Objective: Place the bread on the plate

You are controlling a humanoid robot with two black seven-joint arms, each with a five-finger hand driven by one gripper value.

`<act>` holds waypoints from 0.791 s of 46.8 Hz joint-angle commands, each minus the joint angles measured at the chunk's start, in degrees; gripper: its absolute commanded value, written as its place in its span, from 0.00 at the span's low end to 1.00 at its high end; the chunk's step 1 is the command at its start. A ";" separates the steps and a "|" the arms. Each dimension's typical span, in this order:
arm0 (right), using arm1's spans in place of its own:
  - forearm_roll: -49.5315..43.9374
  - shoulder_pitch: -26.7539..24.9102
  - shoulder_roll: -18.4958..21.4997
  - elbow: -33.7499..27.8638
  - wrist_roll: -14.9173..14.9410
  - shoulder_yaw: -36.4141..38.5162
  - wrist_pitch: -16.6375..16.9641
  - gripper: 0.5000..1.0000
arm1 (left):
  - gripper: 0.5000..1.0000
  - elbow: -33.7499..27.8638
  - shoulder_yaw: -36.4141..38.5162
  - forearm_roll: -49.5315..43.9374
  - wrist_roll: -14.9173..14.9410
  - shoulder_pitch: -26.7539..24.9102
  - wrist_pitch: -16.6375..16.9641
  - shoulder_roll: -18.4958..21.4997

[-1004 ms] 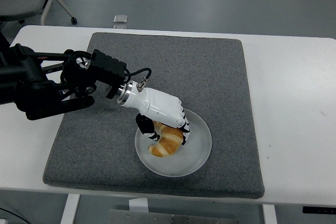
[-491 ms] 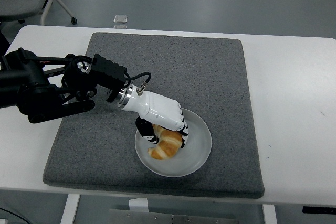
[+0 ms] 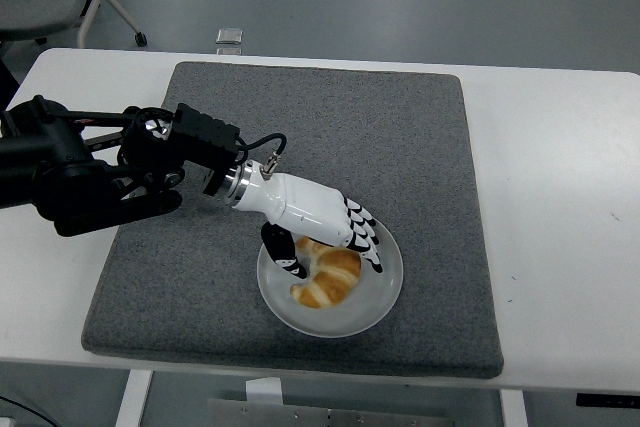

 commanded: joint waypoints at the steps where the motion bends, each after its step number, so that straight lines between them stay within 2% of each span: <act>1: 0.00 0.00 0.00 0.01 0.00 0.00 0.00 0.86 | 0.98 -0.09 -0.13 -0.86 0.00 -0.16 0.00 0.00; 9: 0.00 0.00 0.00 0.01 0.00 0.00 0.00 0.86 | 0.98 0.00 -0.22 -3.93 0.00 -0.86 0.00 0.00; 18: 0.00 0.00 0.00 0.01 0.00 0.00 0.00 0.86 | 0.98 -0.09 -1.01 -13.76 0.00 -2.27 -0.09 0.53; 27: 0.00 0.00 0.00 0.01 0.00 0.00 0.00 0.86 | 0.99 0.35 -1.80 -29.49 0.00 -3.15 -0.09 1.49; 37: 0.00 0.00 0.00 0.01 0.00 0.00 0.00 0.86 | 0.99 5.79 -1.98 -51.02 0.00 -3.41 -0.09 1.58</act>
